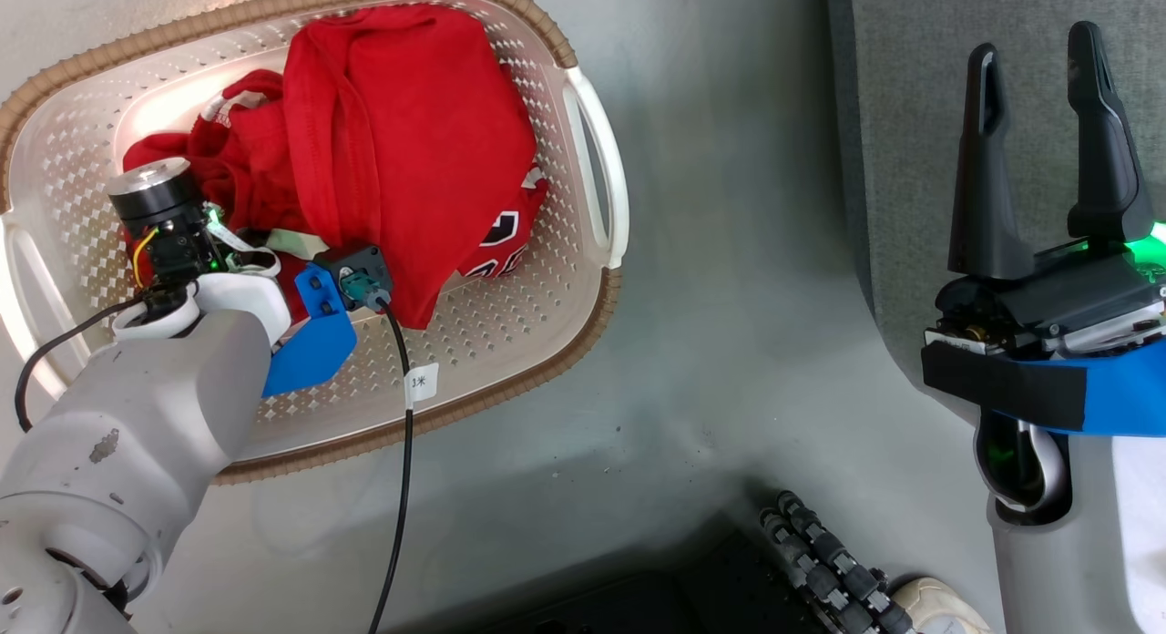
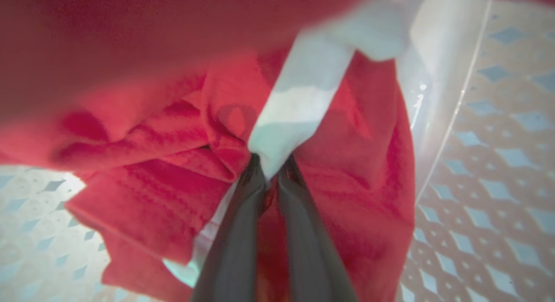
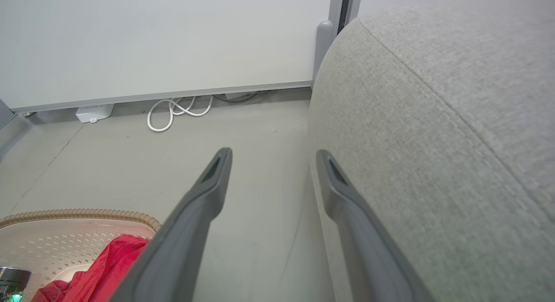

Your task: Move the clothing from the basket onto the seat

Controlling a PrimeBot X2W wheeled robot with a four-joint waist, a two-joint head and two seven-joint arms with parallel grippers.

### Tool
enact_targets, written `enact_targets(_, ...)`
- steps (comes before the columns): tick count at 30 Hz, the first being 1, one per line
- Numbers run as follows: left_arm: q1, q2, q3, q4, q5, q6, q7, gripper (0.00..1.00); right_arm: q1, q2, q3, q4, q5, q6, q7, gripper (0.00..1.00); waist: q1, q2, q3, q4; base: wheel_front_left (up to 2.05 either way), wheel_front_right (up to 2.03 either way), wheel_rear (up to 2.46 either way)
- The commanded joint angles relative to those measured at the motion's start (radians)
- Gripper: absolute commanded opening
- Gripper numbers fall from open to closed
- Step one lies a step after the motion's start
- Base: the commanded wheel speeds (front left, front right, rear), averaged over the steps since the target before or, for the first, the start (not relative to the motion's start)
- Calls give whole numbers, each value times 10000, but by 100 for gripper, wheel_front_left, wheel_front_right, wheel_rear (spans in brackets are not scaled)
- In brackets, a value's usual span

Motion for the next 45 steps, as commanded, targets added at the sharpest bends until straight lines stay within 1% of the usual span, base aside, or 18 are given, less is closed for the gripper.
enact_targets(1,-94,-3,-30,41,-89,-3,15,0,10,-24,-24,-21,-56,4,-38,100,0,0,9,23,0,0,0)
enact_targets(8,-106,-311,-32,9,-276,-3,-285,0,-273,-26,28,132,-81,4,-38,100,0,0,-192,148,0,0,0)
enact_targets(13,4,-543,-32,-71,-439,-3,-715,0,-424,-26,-12,221,-112,4,-38,100,0,0,-531,352,0,0,0)
enact_targets(17,153,-553,-32,-168,-695,-2,-1215,0,-440,-26,-2,301,-145,4,-38,100,0,0,-949,554,0,0,0)
enact_targets(25,348,-775,-32,-496,-1373,-2,-2138,0,-317,-28,-111,535,-391,4,-38,100,0,0,-2023,1133,0,0,0)
enact_targets(31,440,-982,-32,-670,-2171,-2,-2860,0,-59,-28,-174,747,-630,4,-38,100,0,0,-2927,1630,0,0,0)
enact_targets(32,440,-982,-32,-670,-2171,-2,-2860,0,-59,-28,-174,747,-630,4,-38,100,0,0,-2927,1630,0,0,0)
enact_targets(39,636,-1189,-12,-910,-3248,-2,-3547,0,298,-28,-280,1039,-840,4,-38,100,0,0,-4113,2089,0,0,0)
enact_targets(45,676,-1325,219,-1334,-3928,-2,-3767,0,697,-29,-327,1298,-974,4,-38,100,0,0,-5126,2415,0,0,0)
